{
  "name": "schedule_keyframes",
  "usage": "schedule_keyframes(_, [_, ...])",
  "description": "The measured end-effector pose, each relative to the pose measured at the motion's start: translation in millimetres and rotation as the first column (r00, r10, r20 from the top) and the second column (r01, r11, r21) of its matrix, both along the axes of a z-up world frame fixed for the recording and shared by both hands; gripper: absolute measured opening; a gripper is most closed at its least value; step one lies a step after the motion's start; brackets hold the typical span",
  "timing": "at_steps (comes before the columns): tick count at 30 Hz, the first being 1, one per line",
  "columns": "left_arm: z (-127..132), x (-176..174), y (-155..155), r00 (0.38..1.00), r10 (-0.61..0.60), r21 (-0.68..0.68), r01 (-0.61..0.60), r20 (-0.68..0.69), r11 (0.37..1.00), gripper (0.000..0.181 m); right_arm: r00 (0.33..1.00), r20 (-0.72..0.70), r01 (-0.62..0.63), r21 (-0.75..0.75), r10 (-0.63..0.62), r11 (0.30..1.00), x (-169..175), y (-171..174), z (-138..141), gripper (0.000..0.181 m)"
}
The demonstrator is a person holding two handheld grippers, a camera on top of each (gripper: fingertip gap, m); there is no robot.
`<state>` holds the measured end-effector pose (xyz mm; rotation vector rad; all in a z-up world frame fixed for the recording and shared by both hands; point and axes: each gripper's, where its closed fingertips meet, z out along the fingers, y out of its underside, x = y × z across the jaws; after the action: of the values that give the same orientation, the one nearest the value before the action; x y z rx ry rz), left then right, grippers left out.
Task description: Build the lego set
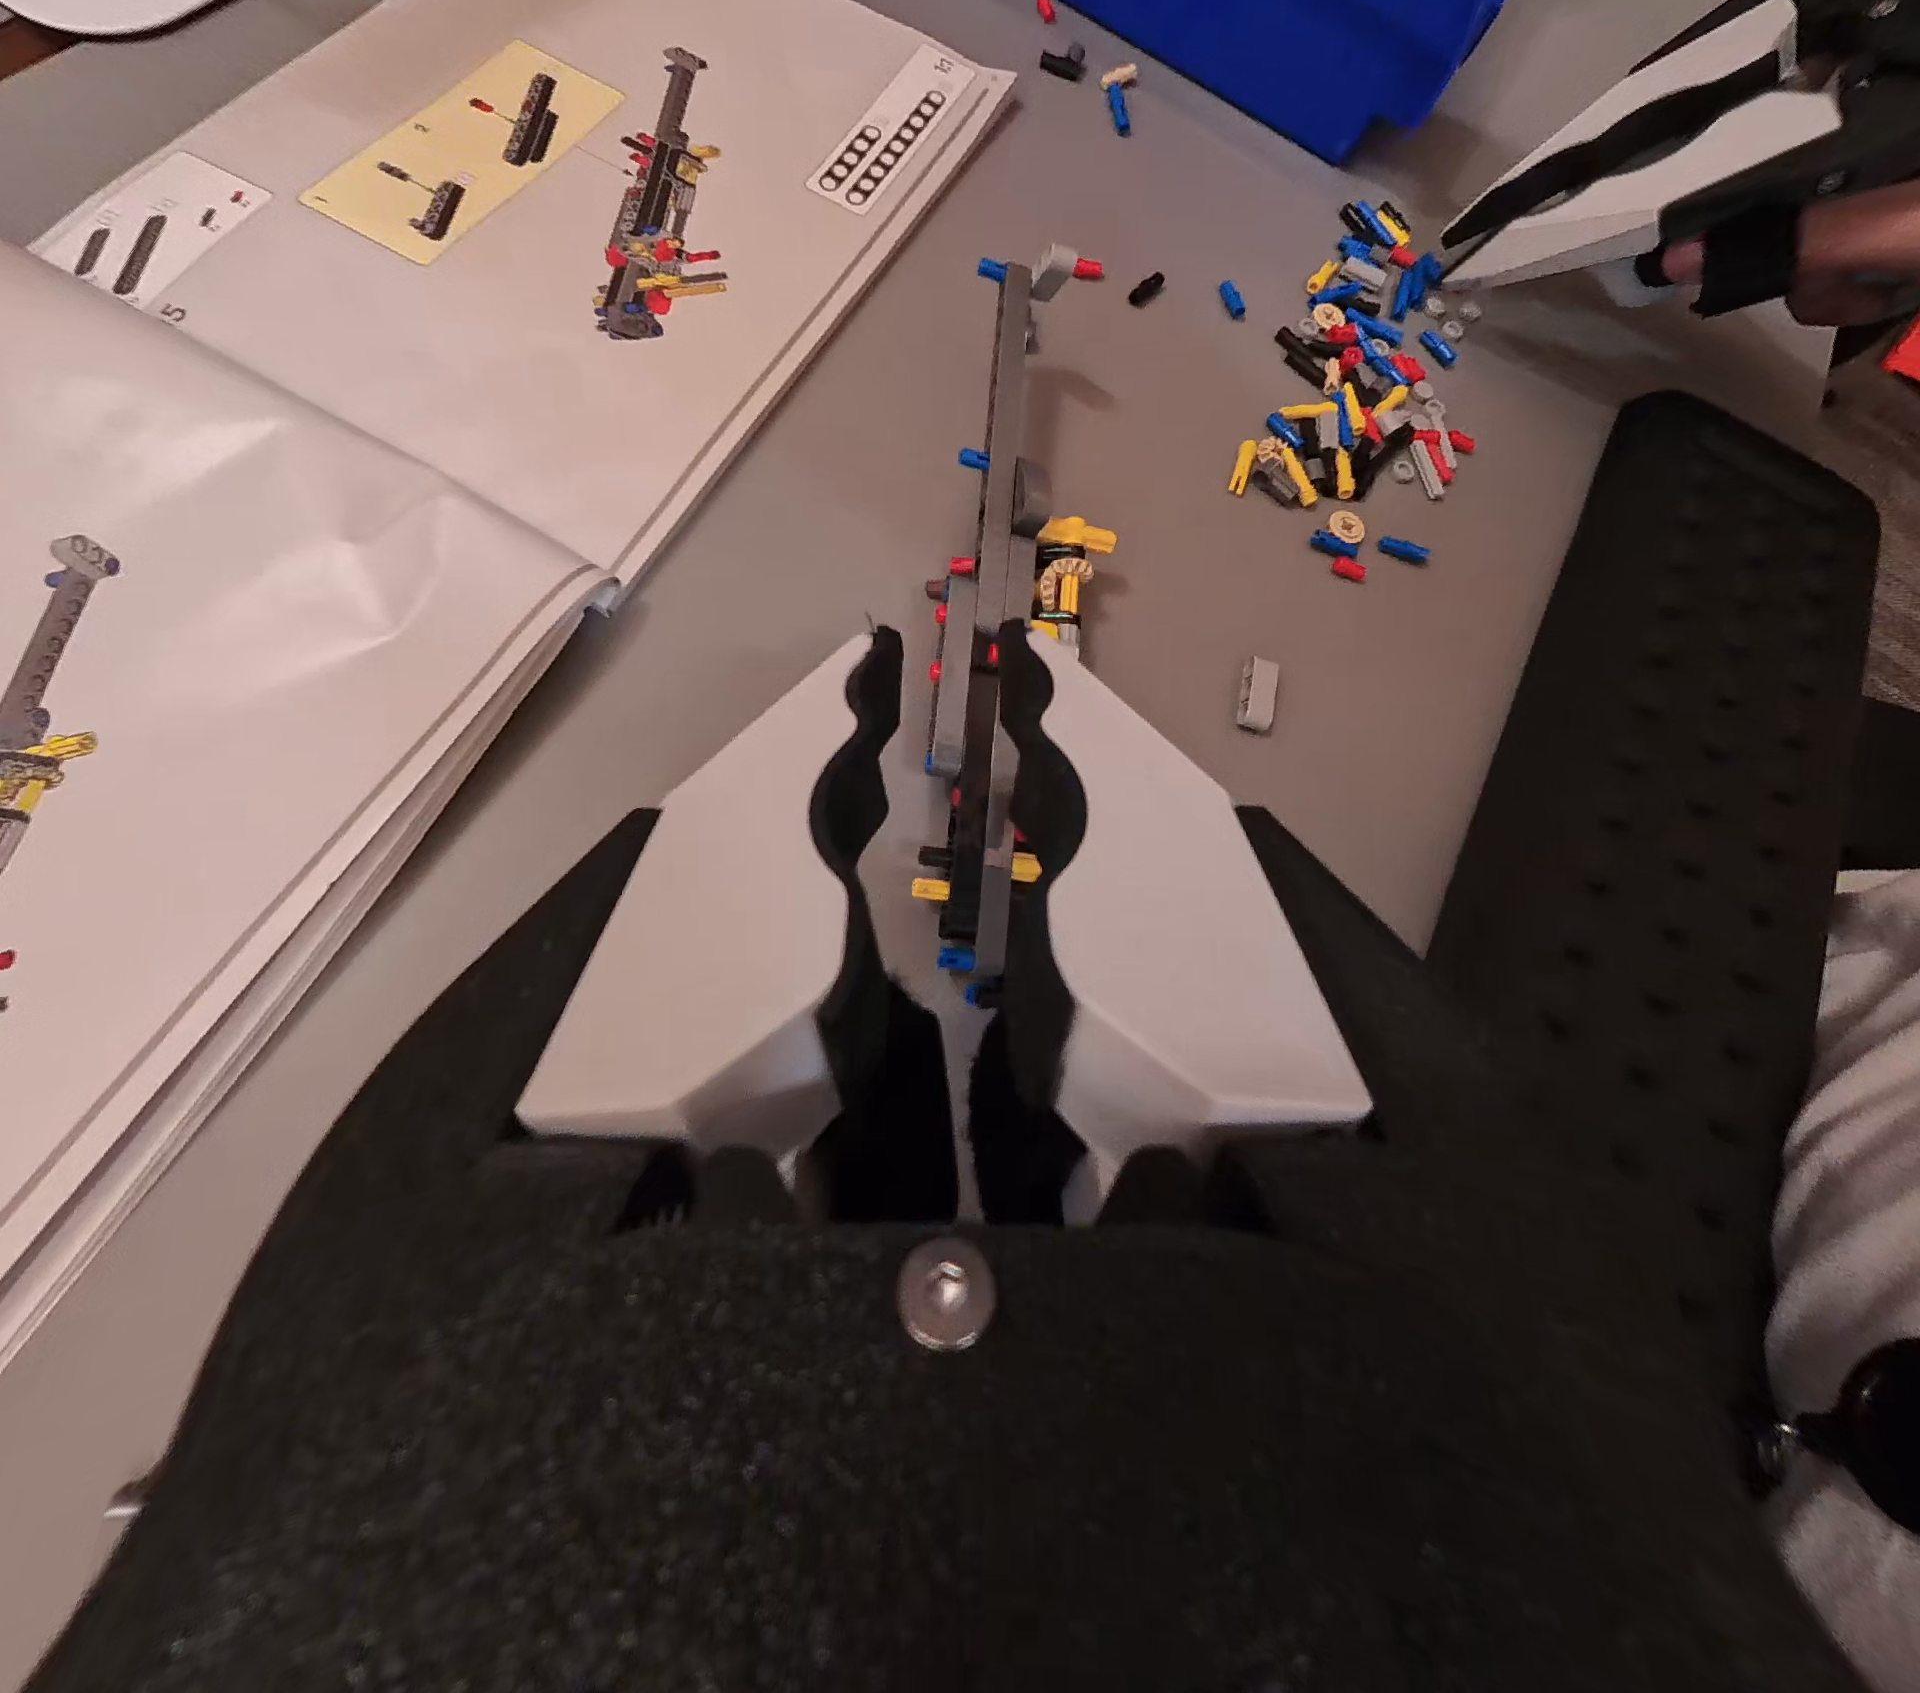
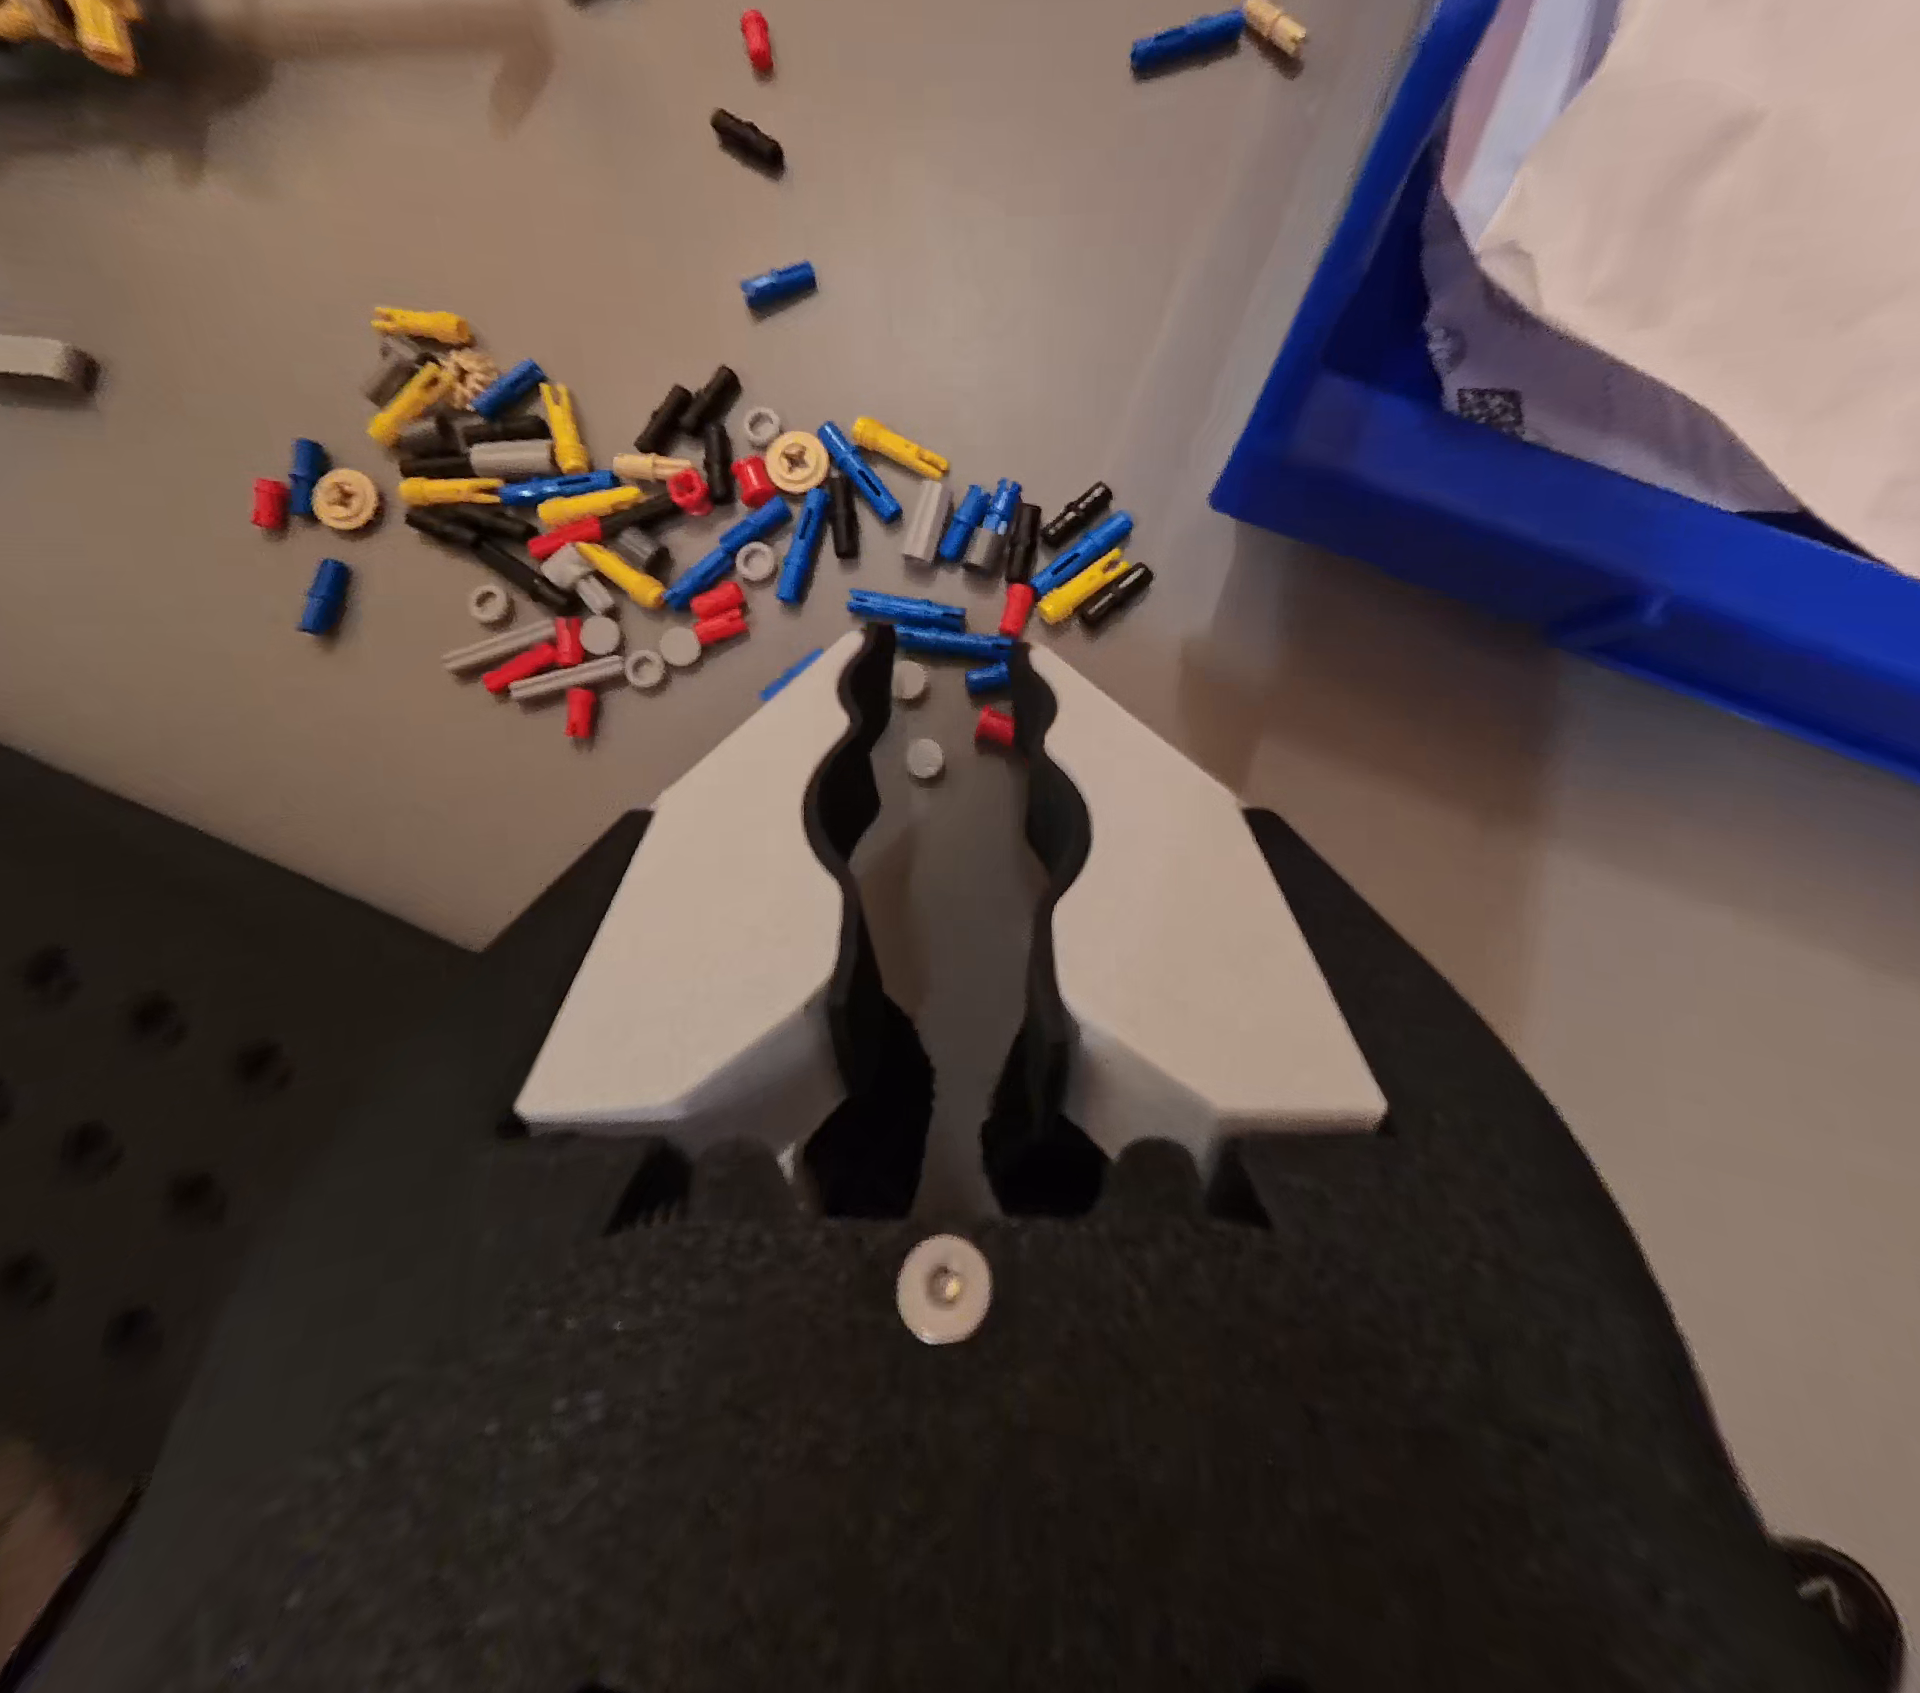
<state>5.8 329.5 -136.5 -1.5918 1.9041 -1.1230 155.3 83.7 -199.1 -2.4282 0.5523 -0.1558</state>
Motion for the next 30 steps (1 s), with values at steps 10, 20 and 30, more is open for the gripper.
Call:
schedule_keyframes(10, [-13.9,0.8,-14.1,0.997,-0.068,0.087,0.07,-0.027,0.994,0.017,0.998,-0.047,0.052,0.032,-0.051,0.998,6.2,-8.8,-1.9,0.021])
schedule_keyframes(20, [-17.6,-1.5,-12.6,0.997,-0.06,0.093,0.063,-0.041,0.994,0.017,0.999,-0.05,-0.001,0.011,0.001,1.0,-1.2,6.1,-9.0,0.021])
schedule_keyframes(30, [-20.7,-2.1,-12.4,0.997,-0.061,0.094,0.066,-0.051,0.993,0.017,1.0,-0.03,-0.008,-0.005,0.008,1.0,-0.2,5.0,-10.5,0.014])
